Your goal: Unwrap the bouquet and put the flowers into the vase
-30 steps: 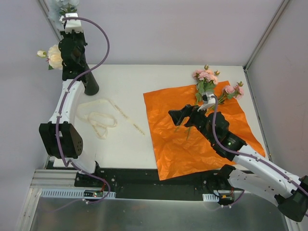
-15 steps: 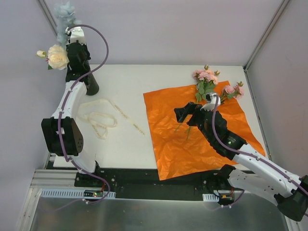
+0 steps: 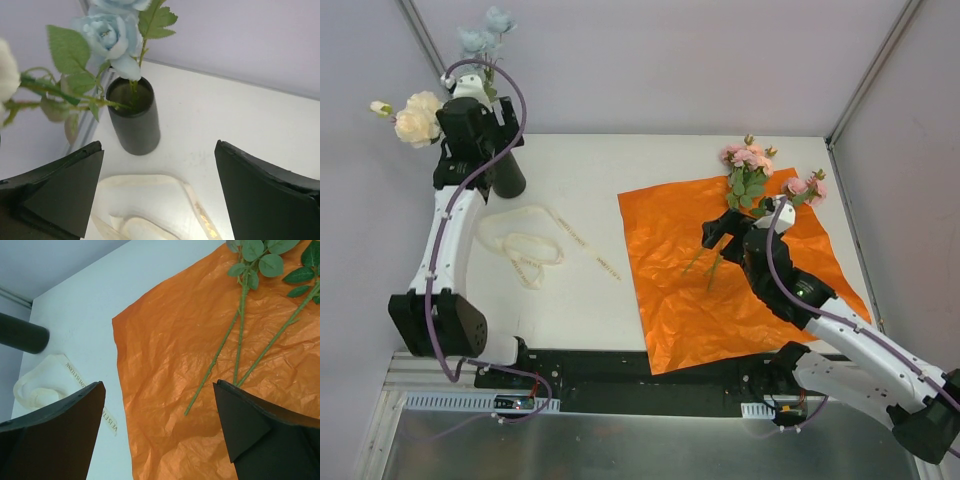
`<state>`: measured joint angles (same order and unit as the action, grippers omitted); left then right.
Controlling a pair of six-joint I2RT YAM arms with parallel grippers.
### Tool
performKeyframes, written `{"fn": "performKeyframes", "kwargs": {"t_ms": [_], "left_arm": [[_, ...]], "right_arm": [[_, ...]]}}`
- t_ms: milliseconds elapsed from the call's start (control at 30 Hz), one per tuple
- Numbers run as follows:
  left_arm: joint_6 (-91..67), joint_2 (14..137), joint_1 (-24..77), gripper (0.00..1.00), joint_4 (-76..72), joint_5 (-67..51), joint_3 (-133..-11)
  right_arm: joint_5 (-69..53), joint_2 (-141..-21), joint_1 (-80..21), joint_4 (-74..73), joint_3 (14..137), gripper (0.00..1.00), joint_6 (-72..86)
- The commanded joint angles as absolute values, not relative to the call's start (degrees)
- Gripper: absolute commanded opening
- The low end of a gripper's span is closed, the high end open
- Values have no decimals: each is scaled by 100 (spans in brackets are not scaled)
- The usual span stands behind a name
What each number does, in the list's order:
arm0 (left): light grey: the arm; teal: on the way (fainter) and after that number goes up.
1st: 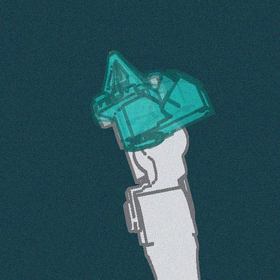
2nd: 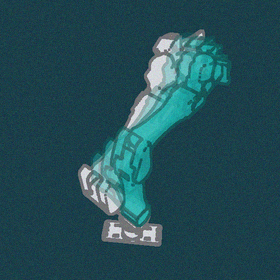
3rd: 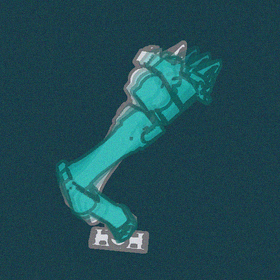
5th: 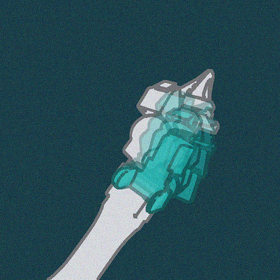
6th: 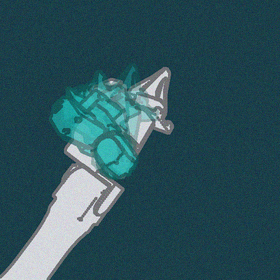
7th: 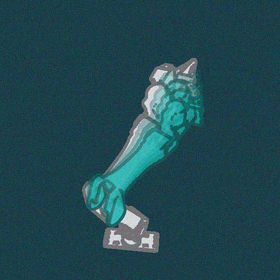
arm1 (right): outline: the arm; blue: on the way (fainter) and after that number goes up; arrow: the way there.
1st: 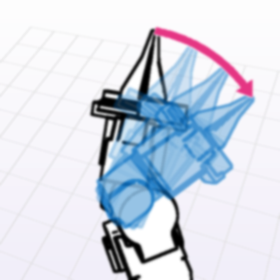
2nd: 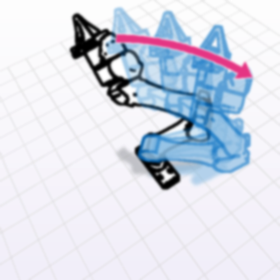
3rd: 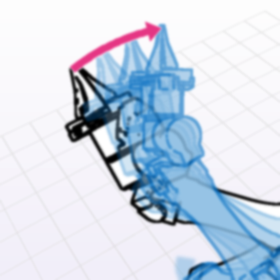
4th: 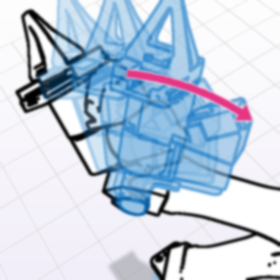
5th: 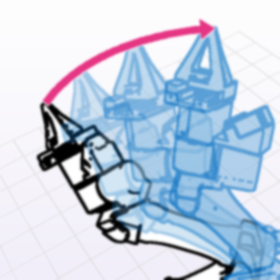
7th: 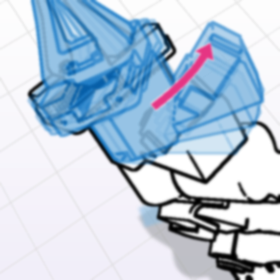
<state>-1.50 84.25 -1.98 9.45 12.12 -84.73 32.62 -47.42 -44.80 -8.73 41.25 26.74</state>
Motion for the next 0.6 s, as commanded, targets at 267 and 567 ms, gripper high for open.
{"fn": "performKeyframes", "kwargs": {"t_ms": [267, 567], "left_arm": [[-1669, 6461, -229, 99, 1661, -1711, -7446], [-1935, 5916, 358, 99, 1801, -2463, -6672]], "right_arm": [[2727, -5466, -3719, -976, 4210, 98, 3542], [1153, -6002, -2216, -651, 4025, 74, 3191]]}}
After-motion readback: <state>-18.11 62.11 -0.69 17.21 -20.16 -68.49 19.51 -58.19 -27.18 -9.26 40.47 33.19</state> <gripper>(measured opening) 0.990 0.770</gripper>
